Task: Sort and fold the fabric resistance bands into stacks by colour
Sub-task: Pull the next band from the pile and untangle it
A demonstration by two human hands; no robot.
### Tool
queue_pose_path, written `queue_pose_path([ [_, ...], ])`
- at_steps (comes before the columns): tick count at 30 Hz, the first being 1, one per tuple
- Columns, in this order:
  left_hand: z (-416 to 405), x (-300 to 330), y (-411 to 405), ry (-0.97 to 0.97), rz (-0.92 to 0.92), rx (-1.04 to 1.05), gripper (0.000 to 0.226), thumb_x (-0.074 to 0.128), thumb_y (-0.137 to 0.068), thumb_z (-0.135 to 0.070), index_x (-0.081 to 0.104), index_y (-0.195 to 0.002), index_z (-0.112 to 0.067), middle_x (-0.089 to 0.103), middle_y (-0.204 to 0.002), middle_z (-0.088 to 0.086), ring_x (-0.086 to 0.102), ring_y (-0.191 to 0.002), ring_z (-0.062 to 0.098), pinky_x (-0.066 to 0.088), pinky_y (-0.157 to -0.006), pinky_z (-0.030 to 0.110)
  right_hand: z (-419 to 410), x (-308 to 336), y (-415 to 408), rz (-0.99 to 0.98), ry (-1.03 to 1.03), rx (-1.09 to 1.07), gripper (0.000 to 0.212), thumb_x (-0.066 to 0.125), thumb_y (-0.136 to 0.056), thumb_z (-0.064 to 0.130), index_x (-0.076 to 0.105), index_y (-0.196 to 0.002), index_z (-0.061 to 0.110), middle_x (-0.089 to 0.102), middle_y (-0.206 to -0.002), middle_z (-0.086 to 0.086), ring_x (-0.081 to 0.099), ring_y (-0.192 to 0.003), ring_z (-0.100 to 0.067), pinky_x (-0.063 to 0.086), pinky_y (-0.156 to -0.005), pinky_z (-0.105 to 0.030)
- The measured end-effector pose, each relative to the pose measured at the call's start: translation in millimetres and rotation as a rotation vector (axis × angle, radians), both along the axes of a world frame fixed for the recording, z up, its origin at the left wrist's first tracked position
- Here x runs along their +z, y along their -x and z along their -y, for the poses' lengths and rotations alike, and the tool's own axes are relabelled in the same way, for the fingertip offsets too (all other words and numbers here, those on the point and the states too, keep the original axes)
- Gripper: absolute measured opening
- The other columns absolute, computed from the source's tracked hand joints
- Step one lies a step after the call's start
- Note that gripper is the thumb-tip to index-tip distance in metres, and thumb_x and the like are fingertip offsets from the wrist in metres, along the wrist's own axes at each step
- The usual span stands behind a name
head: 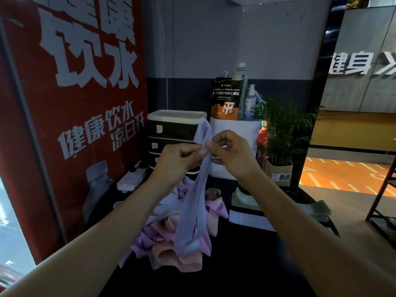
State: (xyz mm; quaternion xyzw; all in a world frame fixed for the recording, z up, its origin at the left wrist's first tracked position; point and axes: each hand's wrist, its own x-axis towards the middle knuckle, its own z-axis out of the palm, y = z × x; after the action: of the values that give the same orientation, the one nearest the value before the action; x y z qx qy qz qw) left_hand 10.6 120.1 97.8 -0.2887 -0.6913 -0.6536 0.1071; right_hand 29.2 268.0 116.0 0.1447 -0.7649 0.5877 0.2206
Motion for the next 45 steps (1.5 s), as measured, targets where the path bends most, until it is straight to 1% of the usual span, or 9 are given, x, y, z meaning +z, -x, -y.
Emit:
queue_pose_path([
  [6,3,-3,2,-0.046,0.106,-0.022,0.016,0.052,-0.093,-0.007,0.069,-0.093,-0.007,0.069,-0.076,0.0,0.065,-0.071,0.009,0.053,-0.065,0.019,-9,-7,2,0.066,0.028,-0.01,0.014,0.051,-0.094,0.009,0.058,-0.087,-0.001,0.059,-0.091,-0.03,0.056,-0.078,-0.028,0.053,-0.073,-0.043],
  [11,7,-3,14,-0.223,0.361,0.082,0.023,0.046,-0.097,-0.019,0.064,-0.083,-0.014,0.062,-0.082,0.004,0.056,-0.084,0.019,0.044,-0.078,0.032,-20,-12,9,0.13,0.113,-0.117,0.025,0.045,-0.095,0.012,0.056,-0.079,-0.003,0.048,-0.08,-0.015,0.043,-0.078,-0.023,0.035,-0.073,-0.036],
  [14,10,1,16,-0.331,0.512,0.023,0.024,0.047,-0.096,-0.026,0.063,-0.086,-0.01,0.062,-0.071,0.006,0.058,-0.069,0.018,0.047,-0.067,0.03,-27,-15,11,0.184,0.181,-0.101,0.028,0.043,-0.096,0.013,0.059,-0.072,0.009,0.055,-0.089,-0.02,0.049,-0.086,-0.027,0.039,-0.078,-0.038],
  [16,15,1,14,-0.237,0.546,-0.029,0.027,0.054,-0.091,-0.034,0.064,-0.089,-0.01,0.056,-0.056,0.002,0.052,-0.048,0.011,0.045,-0.052,0.024,-30,-16,10,0.206,0.226,-0.099,0.029,0.041,-0.095,0.009,0.055,-0.069,0.008,0.052,-0.083,-0.021,0.046,-0.082,-0.028,0.038,-0.076,-0.039],
  [19,17,-1,9,0.04,0.59,-0.093,0.043,0.065,-0.074,-0.044,0.068,-0.096,-0.007,0.062,-0.058,0.005,0.054,-0.05,0.013,0.047,-0.054,0.026,-30,-14,9,0.244,0.401,-0.054,0.034,0.036,-0.092,0.002,0.051,-0.062,0.006,0.049,-0.062,-0.013,0.045,-0.062,-0.023,0.038,-0.066,-0.036],
  [22,13,-4,3,0.026,0.593,-0.157,0.021,0.054,-0.089,-0.027,0.066,-0.096,-0.011,0.063,-0.055,-0.002,0.053,-0.044,0.007,0.045,-0.047,0.02,-30,-16,9,0.297,0.48,-0.019,0.039,0.035,-0.089,0.0,0.053,-0.056,0.006,0.045,-0.057,-0.009,0.037,-0.053,-0.018,0.031,-0.055,-0.031],
  [28,7,-6,13,-0.137,0.45,-0.175,0.021,0.05,-0.093,-0.024,0.065,-0.092,-0.009,0.066,-0.079,0.005,0.061,-0.068,0.015,0.052,-0.063,0.024,-29,-19,-1,0.209,0.061,-0.121,0.018,0.049,-0.092,0.008,0.065,-0.086,0.01,0.062,-0.083,-0.003,0.054,-0.074,-0.012,0.044,-0.073,-0.025],
  [34,-9,-1,13,-0.057,0.348,-0.128,0.028,0.046,-0.096,-0.026,0.065,-0.11,-0.011,0.067,-0.109,0.013,0.062,-0.103,0.025,0.049,-0.093,0.037,-8,2,-9,0.076,-0.211,-0.106,0.035,0.055,-0.092,0.026,0.062,-0.088,-0.008,0.063,-0.088,-0.027,0.055,-0.074,-0.024,0.051,-0.073,-0.046],
  [45,-34,-25,4,0.216,0.303,-0.213,0.038,0.071,-0.078,-0.004,0.059,-0.114,-0.006,0.067,-0.11,0.008,0.065,-0.099,0.02,0.055,-0.087,0.032,-31,8,-1,-0.086,-0.078,-0.309,0.034,0.047,-0.096,0.014,0.056,-0.067,-0.002,0.057,-0.074,-0.027,0.057,-0.076,-0.042,0.049,-0.075,-0.062],
])
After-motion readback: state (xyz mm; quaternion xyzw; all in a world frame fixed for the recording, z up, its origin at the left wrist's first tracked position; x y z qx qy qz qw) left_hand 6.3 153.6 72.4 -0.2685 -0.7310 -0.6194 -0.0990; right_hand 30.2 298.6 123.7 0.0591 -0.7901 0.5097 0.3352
